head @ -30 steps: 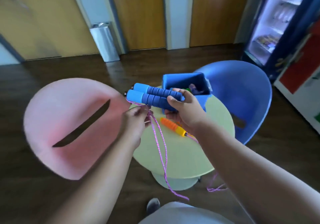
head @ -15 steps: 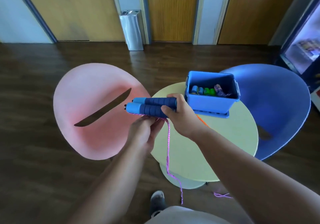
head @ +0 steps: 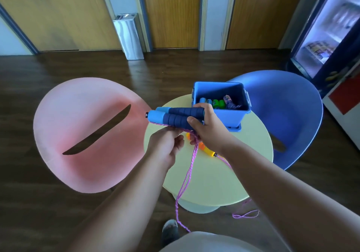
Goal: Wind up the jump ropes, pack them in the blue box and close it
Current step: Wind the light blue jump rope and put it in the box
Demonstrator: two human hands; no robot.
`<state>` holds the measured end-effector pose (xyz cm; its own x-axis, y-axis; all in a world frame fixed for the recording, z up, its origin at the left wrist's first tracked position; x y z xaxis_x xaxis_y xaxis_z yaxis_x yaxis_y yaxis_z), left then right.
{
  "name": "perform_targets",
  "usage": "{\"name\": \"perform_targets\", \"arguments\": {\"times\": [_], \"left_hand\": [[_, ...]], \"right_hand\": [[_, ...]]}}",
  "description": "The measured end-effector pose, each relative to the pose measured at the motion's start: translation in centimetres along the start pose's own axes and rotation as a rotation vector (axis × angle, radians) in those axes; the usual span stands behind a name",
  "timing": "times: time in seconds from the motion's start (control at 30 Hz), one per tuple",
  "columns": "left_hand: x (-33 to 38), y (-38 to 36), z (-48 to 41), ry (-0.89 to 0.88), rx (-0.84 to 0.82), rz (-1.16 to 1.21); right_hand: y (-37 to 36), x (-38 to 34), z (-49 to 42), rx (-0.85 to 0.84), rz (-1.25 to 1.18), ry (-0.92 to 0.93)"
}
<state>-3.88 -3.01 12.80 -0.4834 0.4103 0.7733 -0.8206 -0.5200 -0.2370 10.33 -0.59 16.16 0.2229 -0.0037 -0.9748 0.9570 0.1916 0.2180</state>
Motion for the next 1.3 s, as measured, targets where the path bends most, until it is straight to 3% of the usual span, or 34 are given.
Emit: {"name": "perform_targets", "arguments": {"times": [0.2,0.27,0.37,0.47,0.67,0.83,1.07,1.3], "left_hand": [[1.2,-1.3,0.9,-0.011,-0.121,0.100],[1.7,-1.3,1.1,-0.098,-0.090,0.137],[2.9,-0.8,1.1,-0.291,0.044,0.020],[4.0,0.4,0.8,-0.369,0.060,-0.149],[5.8,1.9,-0.6,-0.325,-0.136,-0.284],[6.4,1.1,-1.6,-0.402,-0.136,-0.298],[7.9,1.0,-2.8,-0.465,-0.275,-0.356],[8.5,1.0,-5.7,-0.491,-0.365,-0.287]], "right_hand": [[0.6,1.3,-1.2,0.070,-0.246,-0.076],[0.7,1.4,-1.2,0.051,-0.249,-0.070],[0.9,1.5,-1.1,0.012,-0.258,-0.060],[1.3,1.6,-1.2,-0.032,-0.293,-0.069],[2.1,1.2,-1.3,-0.084,-0.278,-0.087],[2.1,0.8,-1.6,-0.081,-0.293,-0.123],[4.0,0.1,-3.0,-0.317,-0.475,-0.252],[3.0,-0.2,-4.7,-0.193,-0.548,-0.283]]}}
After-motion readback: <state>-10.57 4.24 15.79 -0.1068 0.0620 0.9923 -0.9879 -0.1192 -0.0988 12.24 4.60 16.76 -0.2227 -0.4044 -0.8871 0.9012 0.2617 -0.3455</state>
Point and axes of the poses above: each hand's wrist, its own z-axis away from the middle knuckle, its own y-axis out of the back of the hand, x = y × z, the point moved 1 cm from there along -z, towards the middle knuckle, and after that the axes turned 5 degrees about x, right-handed, at the moved point
